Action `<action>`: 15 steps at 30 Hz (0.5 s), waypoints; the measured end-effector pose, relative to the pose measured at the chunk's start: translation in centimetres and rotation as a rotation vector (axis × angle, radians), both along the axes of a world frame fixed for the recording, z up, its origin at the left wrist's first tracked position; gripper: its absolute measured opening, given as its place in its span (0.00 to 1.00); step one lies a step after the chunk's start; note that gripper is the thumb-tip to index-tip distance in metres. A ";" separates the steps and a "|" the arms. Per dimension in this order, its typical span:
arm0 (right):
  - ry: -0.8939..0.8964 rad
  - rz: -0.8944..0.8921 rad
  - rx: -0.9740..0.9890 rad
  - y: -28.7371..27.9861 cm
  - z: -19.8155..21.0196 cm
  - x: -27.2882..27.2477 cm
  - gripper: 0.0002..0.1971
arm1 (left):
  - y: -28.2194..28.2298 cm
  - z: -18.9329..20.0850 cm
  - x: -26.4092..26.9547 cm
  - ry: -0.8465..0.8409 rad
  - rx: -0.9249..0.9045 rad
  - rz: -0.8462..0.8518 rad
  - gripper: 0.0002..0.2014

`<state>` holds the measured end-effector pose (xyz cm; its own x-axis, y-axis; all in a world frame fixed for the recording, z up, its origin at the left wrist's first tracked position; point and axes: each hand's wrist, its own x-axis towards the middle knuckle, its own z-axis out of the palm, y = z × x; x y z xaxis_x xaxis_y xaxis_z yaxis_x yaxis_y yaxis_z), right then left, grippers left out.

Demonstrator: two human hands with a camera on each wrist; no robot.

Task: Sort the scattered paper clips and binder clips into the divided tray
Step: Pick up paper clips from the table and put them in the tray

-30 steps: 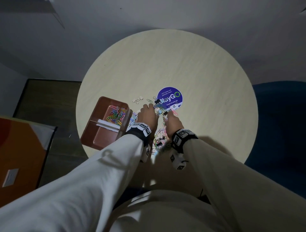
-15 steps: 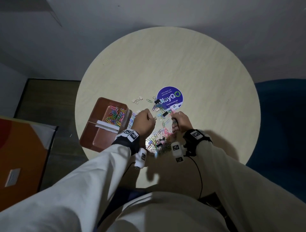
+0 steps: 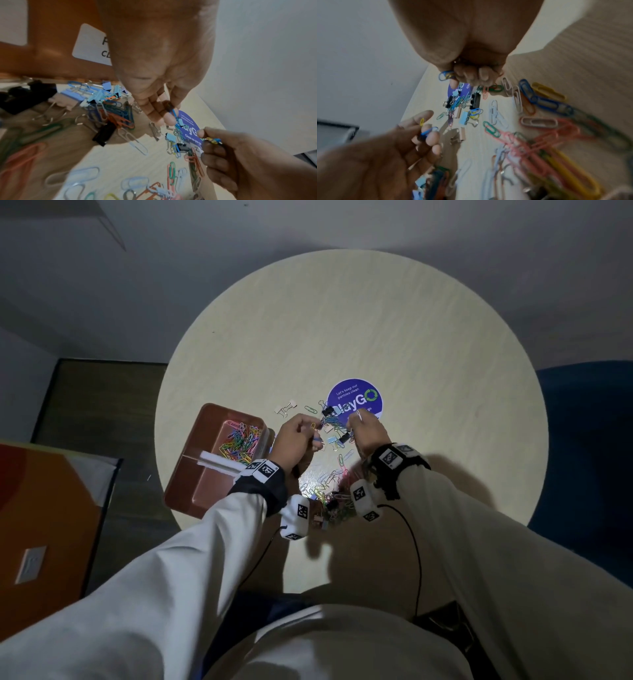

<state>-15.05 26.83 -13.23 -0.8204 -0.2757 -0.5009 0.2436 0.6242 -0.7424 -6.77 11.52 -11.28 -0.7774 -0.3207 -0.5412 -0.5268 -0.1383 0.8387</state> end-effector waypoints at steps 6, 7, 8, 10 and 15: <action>0.206 0.208 0.121 -0.7 -0.2 -1.0 0.21 | 0.6 -0.5 -2.1 -0.077 -0.101 0.080 0.09; 0.212 0.207 0.118 -0.8 -0.4 -1.1 0.20 | 0.5 -0.1 -2.5 -0.078 -0.147 0.018 0.12; 0.215 0.213 0.121 -0.9 -0.5 -1.1 0.19 | 0.2 -0.1 -3.0 -0.071 -0.236 -0.042 0.17; 0.230 0.258 0.193 -0.9 -0.4 -1.2 0.18 | -0.4 -0.2 -3.6 -0.033 -0.473 -0.142 0.21; 0.513 0.429 0.331 -0.6 -0.6 -0.3 0.18 | -0.6 -1.4 -4.2 -0.041 -0.646 -0.276 0.12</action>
